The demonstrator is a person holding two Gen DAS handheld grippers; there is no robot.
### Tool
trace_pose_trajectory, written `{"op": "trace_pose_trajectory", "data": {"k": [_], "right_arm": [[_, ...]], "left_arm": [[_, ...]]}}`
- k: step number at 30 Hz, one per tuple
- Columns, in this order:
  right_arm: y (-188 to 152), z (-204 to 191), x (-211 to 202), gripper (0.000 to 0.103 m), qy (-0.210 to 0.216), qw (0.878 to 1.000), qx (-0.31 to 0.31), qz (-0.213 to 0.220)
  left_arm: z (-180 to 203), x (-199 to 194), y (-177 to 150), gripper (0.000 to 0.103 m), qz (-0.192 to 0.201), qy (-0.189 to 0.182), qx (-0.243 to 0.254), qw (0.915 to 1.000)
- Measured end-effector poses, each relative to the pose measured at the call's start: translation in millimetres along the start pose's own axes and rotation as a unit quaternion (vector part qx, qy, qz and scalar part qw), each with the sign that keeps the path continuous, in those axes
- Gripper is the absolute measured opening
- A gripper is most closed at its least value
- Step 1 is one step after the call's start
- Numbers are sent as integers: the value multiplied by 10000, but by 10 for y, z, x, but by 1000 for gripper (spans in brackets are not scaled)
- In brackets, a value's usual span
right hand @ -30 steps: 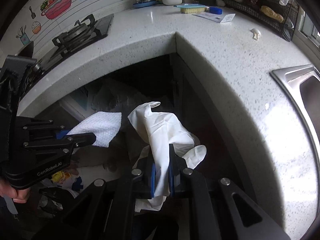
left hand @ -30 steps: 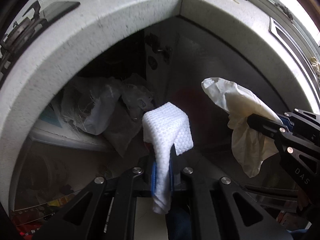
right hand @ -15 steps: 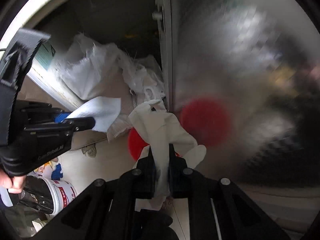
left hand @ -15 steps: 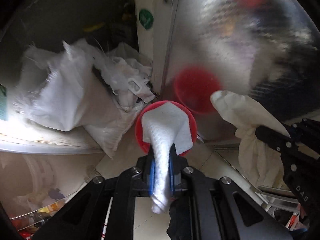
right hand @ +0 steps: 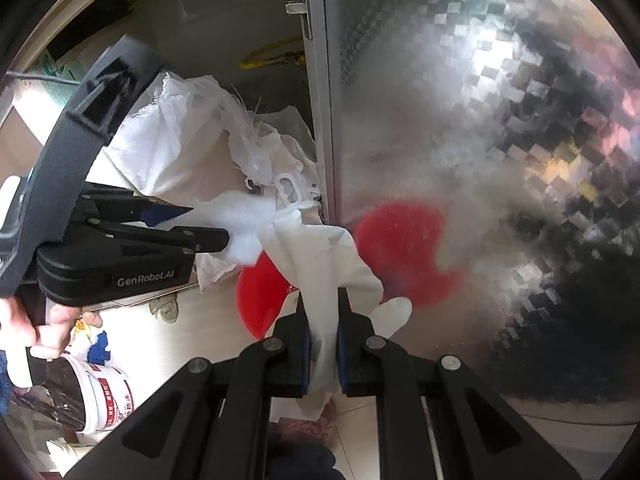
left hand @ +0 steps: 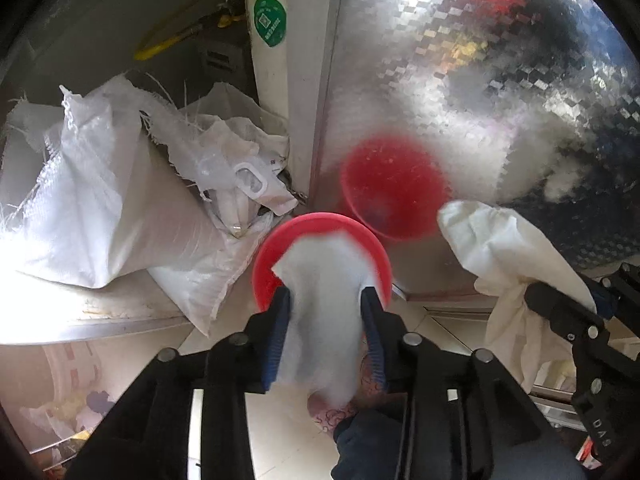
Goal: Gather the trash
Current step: 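Open the left tool dropping the cloth while the right tool drops the gloves into the bin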
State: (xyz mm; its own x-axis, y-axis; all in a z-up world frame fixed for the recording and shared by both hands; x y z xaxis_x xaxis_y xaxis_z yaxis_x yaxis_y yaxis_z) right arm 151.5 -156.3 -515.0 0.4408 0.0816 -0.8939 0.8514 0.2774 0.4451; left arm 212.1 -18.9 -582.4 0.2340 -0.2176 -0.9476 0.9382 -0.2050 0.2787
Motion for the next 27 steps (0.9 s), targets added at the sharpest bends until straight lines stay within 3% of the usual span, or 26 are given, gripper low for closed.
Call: {"op": "trace_pose_trajectory", "data": {"k": [4, 10, 16, 27], "right_arm": [[3, -20, -84, 9, 77, 9999, -81, -4], [51, -51, -172, 9, 240, 9997, -63, -67], [83, -102, -186, 9, 322, 9994, -111, -101], [217, -326, -12, 9, 557, 9974, -344, -284]], "left_arm": [[16, -112, -21, 38, -34, 28, -13, 10000], [-18, -313, -75, 50, 60, -44, -120, 9999], [-93, -349, -110, 51, 71, 38, -140, 9999], [-457, -527, -256, 57, 275, 238, -694, 9969]]}}
Point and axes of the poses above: each gripper's, at about its wrist camera, not at the fingertips, and x roughly the way its jaws point, z to its right, y to its top, the point moved 7 cm from there along x, roughly the way its jaws point, and after that the axes turned 4 degrees about -y, right-handed, at the moved point
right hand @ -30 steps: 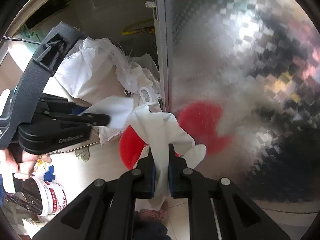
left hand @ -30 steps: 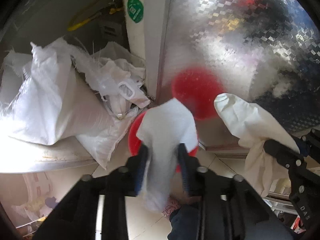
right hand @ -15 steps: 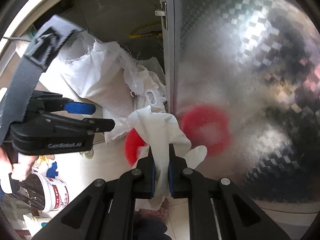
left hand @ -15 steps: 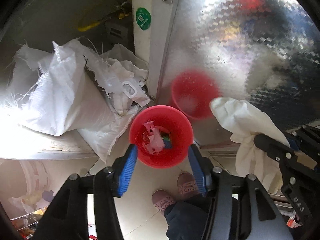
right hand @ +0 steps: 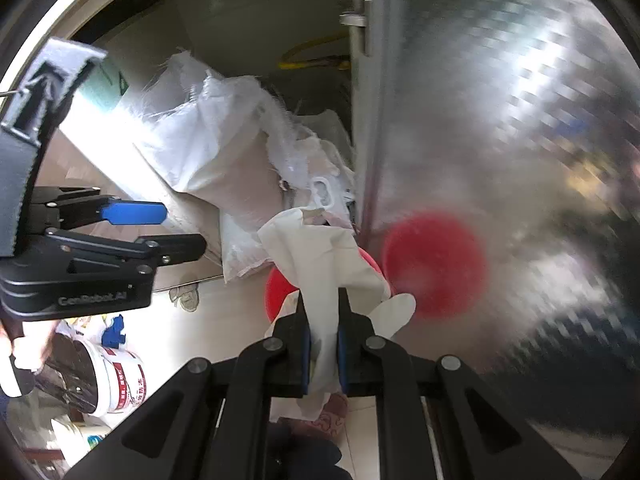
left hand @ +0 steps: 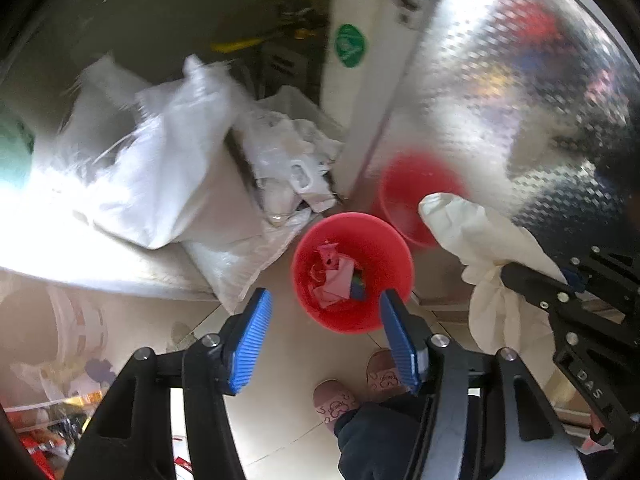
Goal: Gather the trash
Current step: 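Open the left tool dropping the cloth while the right tool drops the gloves into the bin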
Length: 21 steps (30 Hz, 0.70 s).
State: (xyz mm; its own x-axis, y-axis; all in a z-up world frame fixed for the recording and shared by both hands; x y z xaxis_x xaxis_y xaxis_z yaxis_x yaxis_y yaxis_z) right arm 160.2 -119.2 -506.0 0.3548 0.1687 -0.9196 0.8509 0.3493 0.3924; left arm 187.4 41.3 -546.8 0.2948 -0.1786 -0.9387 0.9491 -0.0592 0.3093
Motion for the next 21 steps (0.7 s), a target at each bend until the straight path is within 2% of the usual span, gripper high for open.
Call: {"op": "trace_pose_trajectory", "data": {"k": [7, 13, 18, 20, 21], "right_arm": [[100, -160, 312, 9, 84, 9996, -237, -109], [122, -231, 554, 9, -95, 9983, -567, -118], [114, -243, 674, 9, -147, 9977, -657, -126], [111, -255, 703, 15, -148, 9977, -645, -160], [107, -261, 710, 24, -90, 9978, -623, -193]], "left_arm": [[-285, 59, -126, 81, -17, 201, -137, 9997], [-469, 155, -197, 84, -7, 347, -135, 9993], [-571, 234, -220, 85, 27, 313, -218, 9993], [-565, 231, -228, 85, 25, 317, -166, 9994], [-552, 215, -227, 85, 48, 310, -122, 9994]]}}
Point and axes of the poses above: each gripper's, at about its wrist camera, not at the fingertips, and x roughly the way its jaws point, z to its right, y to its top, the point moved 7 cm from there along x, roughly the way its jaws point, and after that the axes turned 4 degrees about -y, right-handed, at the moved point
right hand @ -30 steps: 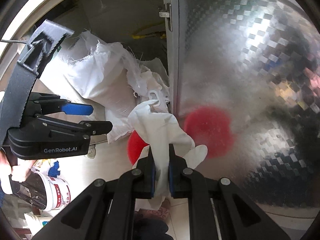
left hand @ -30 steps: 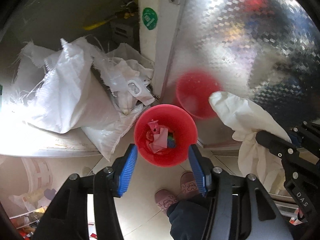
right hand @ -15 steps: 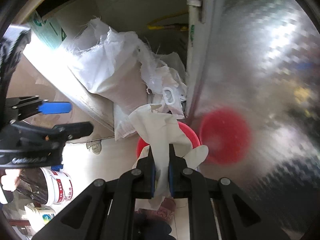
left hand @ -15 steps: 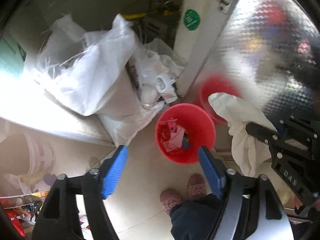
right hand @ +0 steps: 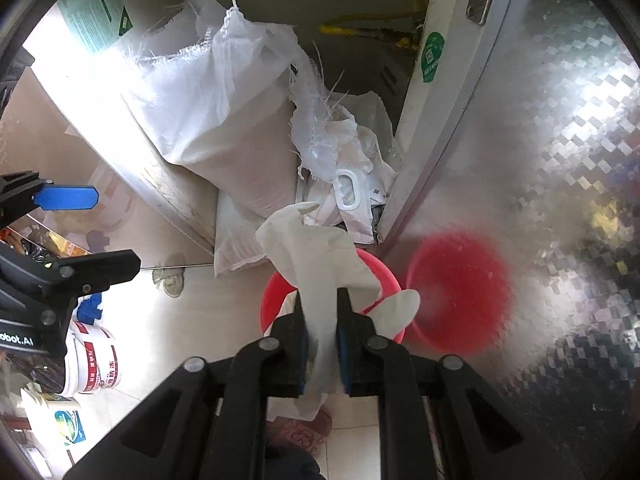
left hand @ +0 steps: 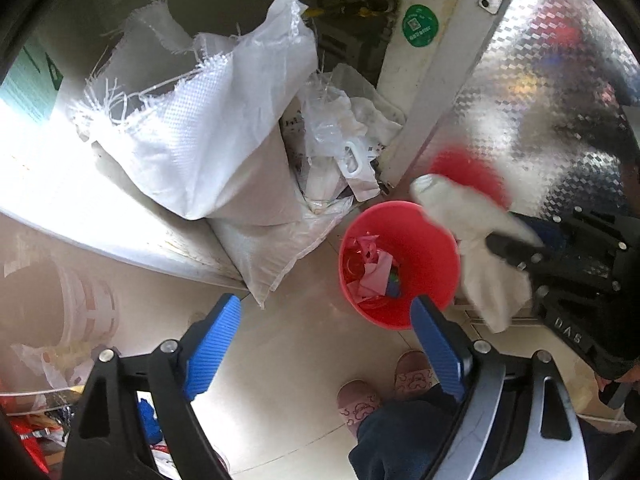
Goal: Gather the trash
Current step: 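Open the left tool dropping the cloth while the right tool drops the gloves into the bin, then raise both tools back up to the counter toward the blue brush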
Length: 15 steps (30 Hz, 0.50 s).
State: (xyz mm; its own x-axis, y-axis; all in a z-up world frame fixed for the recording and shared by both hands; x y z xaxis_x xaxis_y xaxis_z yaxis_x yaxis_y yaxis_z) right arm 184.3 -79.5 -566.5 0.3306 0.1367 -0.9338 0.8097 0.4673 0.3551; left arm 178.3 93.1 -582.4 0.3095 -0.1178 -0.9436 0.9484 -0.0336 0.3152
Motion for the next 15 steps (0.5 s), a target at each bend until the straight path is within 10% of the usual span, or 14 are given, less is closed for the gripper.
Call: {"op": "trace_pose_trajectory", "data": {"k": [3, 15], "right_arm": [[15, 8, -42, 52, -115, 9999, 23, 103], [125, -15, -1047, 59, -356, 9989, 233, 201]], "left_arm": [[32, -65, 3, 85, 54, -12, 103, 9999], [239, -1128, 81, 85, 111, -124, 383, 9991]]}}
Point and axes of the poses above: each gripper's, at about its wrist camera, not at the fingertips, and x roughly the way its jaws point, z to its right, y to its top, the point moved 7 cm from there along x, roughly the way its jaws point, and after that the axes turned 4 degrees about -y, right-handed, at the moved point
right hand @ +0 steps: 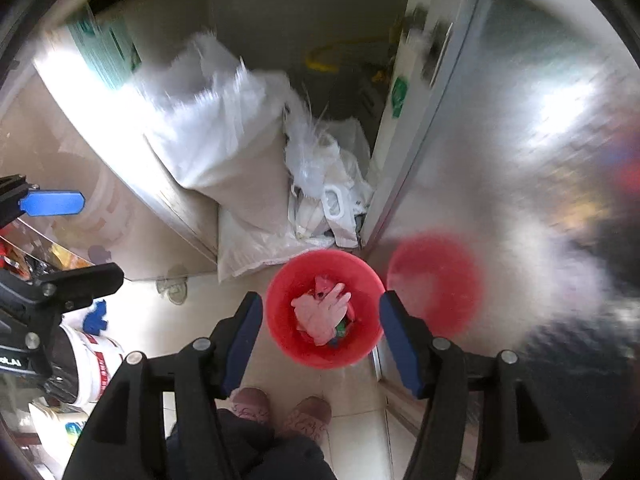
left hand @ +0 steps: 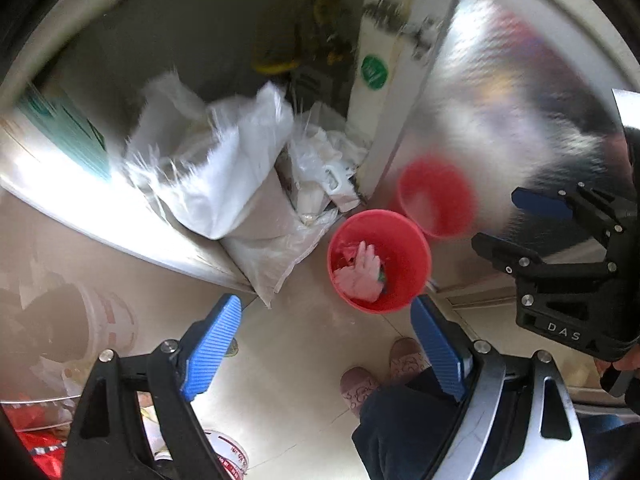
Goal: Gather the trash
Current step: 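Raise both tools back up to the counter toward the blue brush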
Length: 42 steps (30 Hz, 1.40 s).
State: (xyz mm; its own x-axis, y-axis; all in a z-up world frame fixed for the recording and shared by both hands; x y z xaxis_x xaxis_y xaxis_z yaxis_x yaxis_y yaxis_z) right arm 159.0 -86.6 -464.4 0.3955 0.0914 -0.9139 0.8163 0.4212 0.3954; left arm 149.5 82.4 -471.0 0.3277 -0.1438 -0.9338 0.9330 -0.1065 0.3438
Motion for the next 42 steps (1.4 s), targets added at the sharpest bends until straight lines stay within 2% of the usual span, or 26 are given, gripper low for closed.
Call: {"op": "trace_pose_trajectory", "data": {"k": [10, 14, 18, 20, 26, 28, 30, 34, 42], "right_arm": [[393, 124, -1333, 62, -174, 9988, 338, 316], [562, 188, -1781, 63, -242, 9973, 474, 511], [669, 298, -2139, 67, -389, 9950, 571, 724], [699, 357, -2280, 74, -443, 9935, 656, 818], [852, 561, -2570, 80, -661, 9887, 809, 1073], [936, 655, -2584, 89, -702, 9872, 873, 1139], [1038, 759, -2583, 93, -726, 9859, 933, 1186], [1253, 986, -2558, 98, -799, 9833, 1044, 1255], [1604, 1423, -2372, 99, -771, 9806, 1320, 1229]], "left_arm": [[237, -1265, 462, 87, 489, -71, 308, 9983], [332, -1695, 676, 93, 760, -62, 502, 9958], [436, -2025, 864, 95, 961, -126, 631, 9933], [484, -2117, 957, 103, 971, -188, 700, 9926], [607, -2310, 1296, 103, 1103, -131, 995, 9888], [631, -2315, 1448, 103, 1135, -129, 1055, 9878], [637, -2318, 1598, 103, 1157, -127, 1085, 9873], [696, -2283, 1947, 103, 1248, -192, 1199, 9847], [804, -2080, 2577, 103, 1184, -185, 1433, 9824]]}}
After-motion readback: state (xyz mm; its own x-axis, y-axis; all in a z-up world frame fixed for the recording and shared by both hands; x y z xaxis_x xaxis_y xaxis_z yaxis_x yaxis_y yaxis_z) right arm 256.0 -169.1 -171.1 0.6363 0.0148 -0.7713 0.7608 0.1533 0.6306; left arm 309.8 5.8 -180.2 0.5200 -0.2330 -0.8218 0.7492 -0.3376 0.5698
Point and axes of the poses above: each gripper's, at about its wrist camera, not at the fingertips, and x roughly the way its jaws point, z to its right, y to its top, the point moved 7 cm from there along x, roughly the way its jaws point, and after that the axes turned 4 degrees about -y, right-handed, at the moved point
